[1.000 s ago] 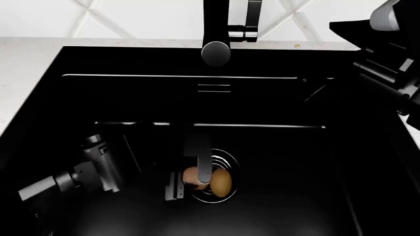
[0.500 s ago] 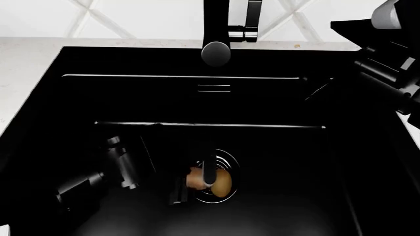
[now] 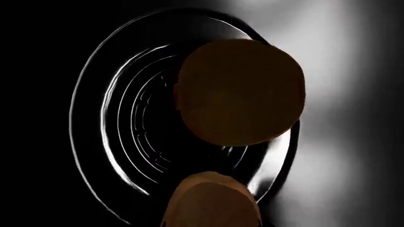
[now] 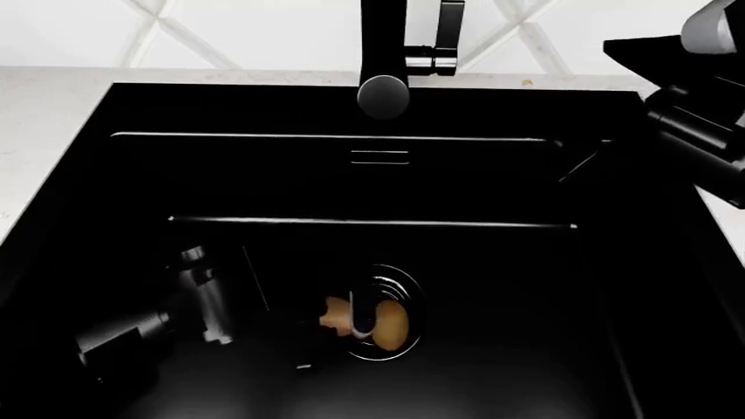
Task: Pick up the fruits and vegetables and place them in the sink. Turn on the sink faucet to wash them. Then turn the sink off and put them in the tray.
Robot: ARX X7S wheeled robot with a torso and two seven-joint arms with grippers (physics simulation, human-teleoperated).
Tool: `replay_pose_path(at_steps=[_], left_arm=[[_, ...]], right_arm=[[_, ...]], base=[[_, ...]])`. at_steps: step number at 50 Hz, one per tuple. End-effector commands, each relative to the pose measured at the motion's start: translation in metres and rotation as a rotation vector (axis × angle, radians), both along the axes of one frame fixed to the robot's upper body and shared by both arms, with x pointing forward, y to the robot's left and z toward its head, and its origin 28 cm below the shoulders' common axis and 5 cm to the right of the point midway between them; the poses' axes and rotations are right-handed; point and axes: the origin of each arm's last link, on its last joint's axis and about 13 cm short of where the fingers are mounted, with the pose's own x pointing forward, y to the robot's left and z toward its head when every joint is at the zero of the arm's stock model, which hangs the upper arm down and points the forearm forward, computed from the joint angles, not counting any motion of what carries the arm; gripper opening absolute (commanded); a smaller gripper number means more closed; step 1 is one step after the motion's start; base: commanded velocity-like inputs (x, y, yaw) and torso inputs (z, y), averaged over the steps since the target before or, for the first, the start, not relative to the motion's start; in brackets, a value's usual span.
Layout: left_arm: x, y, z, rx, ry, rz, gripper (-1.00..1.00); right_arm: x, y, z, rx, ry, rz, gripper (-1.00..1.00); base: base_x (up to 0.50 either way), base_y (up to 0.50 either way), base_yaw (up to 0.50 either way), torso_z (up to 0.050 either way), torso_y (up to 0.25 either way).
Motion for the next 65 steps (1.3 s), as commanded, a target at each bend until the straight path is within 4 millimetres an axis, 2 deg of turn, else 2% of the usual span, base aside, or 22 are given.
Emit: replay_pose_path(at_steps=[1, 11, 18, 33, 40, 46, 56, 62, 65], left_arm=[[-0.024, 0.025, 0.009, 0.063, -0.030, 0.118, -1.00], [-0.051, 0.047, 0.038, -0.052, -0.112, 0.193, -1.00], [-0.073, 0.061, 0.062, -0.190, -0.238, 0.261, -1.00], [-0.105, 0.076, 0.102, -0.273, -0.364, 0.363, -1.00], [-0.111, 0.081, 0.112, -0.299, -0.393, 0.408, -1.00], [-0.116, 0.084, 0.119, -0.351, -0.425, 0.426, -1.00], [-0.118, 0.084, 0.121, -0.368, -0.436, 0.428, -1.00], [-0.118, 0.082, 0.121, -0.377, -0.434, 0.426, -1.00], [-0.118, 0.081, 0.123, -0.380, -0.433, 0.425, -1.00]], right_arm=[[-0.007, -0.009, 0.002, -0.041, 0.025, -0.020, 1.00], [-0.010, -0.009, -0.002, -0.154, 0.160, 0.068, 1.00], [-0.006, -0.002, -0.005, -0.207, 0.235, 0.139, 1.00], [0.027, 0.024, -0.016, -0.313, 0.308, 0.185, 1.00], [0.044, 0.033, -0.033, -0.342, 0.366, 0.196, 1.00], [0.051, 0.038, -0.046, -0.350, 0.414, 0.220, 1.00], [0.051, 0.038, -0.050, -0.345, 0.420, 0.219, 1.00], [0.066, 0.056, -0.077, -0.383, 0.505, 0.327, 1.00], [0.074, 0.064, -0.084, -0.388, 0.516, 0.357, 1.00]], base=[[0.00, 0.00, 0.00, 0.000, 0.000], [0.00, 0.00, 0.00, 0.000, 0.000], [0.00, 0.00, 0.00, 0.000, 0.000], [0.00, 0.00, 0.00, 0.000, 0.000], [0.00, 0.00, 0.00, 0.000, 0.000], [0.00, 0.00, 0.00, 0.000, 0.000], [0.00, 0.00, 0.00, 0.000, 0.000], [0.00, 0.00, 0.00, 0.000, 0.000], [0.00, 0.00, 0.00, 0.000, 0.000]])
